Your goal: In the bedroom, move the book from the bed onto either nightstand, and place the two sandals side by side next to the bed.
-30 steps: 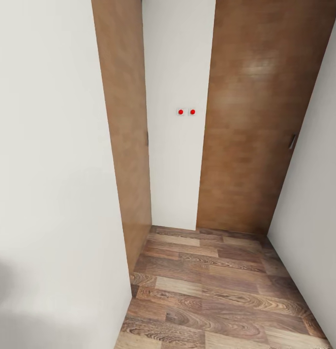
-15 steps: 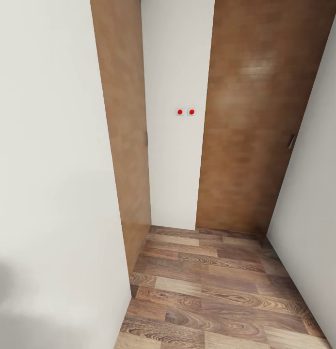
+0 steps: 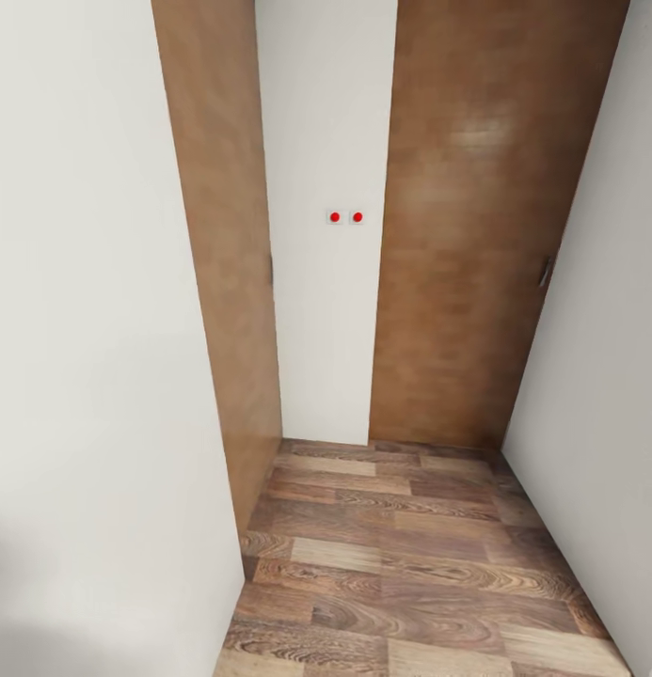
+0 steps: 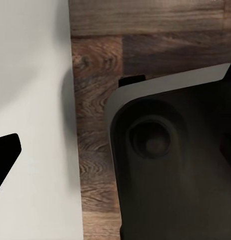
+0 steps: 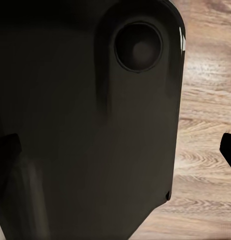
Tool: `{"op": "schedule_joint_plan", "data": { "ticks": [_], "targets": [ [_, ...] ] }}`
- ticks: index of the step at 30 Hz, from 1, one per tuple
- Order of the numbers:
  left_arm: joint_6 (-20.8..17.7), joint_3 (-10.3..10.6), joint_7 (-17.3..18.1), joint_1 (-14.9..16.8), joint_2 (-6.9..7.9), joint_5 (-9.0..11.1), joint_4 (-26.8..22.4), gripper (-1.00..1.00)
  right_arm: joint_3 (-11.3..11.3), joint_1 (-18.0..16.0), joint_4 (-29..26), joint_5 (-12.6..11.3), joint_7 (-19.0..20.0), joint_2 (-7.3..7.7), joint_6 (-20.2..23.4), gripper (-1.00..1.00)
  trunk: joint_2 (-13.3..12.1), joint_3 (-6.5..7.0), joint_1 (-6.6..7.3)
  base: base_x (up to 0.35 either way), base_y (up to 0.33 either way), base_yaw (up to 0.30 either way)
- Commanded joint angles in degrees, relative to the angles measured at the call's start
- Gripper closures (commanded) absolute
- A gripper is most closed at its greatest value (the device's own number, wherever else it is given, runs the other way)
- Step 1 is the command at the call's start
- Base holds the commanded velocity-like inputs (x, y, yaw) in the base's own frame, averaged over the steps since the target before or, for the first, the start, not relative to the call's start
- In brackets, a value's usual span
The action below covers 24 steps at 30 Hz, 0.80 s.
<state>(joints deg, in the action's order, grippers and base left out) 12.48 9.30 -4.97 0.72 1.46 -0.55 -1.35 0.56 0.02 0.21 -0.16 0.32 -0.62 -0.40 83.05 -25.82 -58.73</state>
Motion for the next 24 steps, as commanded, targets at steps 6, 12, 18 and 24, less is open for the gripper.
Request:
{"op": "schedule_joint_plan", "data": {
  "ticks": [6, 12, 18, 24],
  "targets": [
    [0.2, 0.5, -0.3, 0.0, -0.02, -0.1, 0.0, -1.0, 0.1, 0.0, 0.1, 0.0, 0.0, 0.0, 0.0, -1.0, 0.0, -0.04, 0.0, 0.0, 0.0, -0.172],
    [0.2, 0.5, -0.3, 0.0, -0.02, -0.1, 0.0, -1.0, 0.1, 0.0, 0.2, 0.0, 0.0, 0.0, 0.0, -1.0, 0.0, -0.04, 0.0, 0.0, 0.0, -0.078],
    [0.2, 0.5, -0.3, 0.0, -0.04, -0.1, 0.0, -1.0, 0.1, 0.0, 0.2, 0.0, 0.0, 0.0, 0.0, -1.0, 0.0, -0.04, 0.0, 0.0, 0.0, -0.029],
    [0.2, 0.5, -0.3, 0.0, -0.05, -0.1, 0.0, -1.0, 0.1, 0.0, 0.3, 0.0, 0.0, 0.0, 0.0, -1.0, 0.0, -0.04, 0.0, 0.0, 0.0, -0.012]
  ]
}}
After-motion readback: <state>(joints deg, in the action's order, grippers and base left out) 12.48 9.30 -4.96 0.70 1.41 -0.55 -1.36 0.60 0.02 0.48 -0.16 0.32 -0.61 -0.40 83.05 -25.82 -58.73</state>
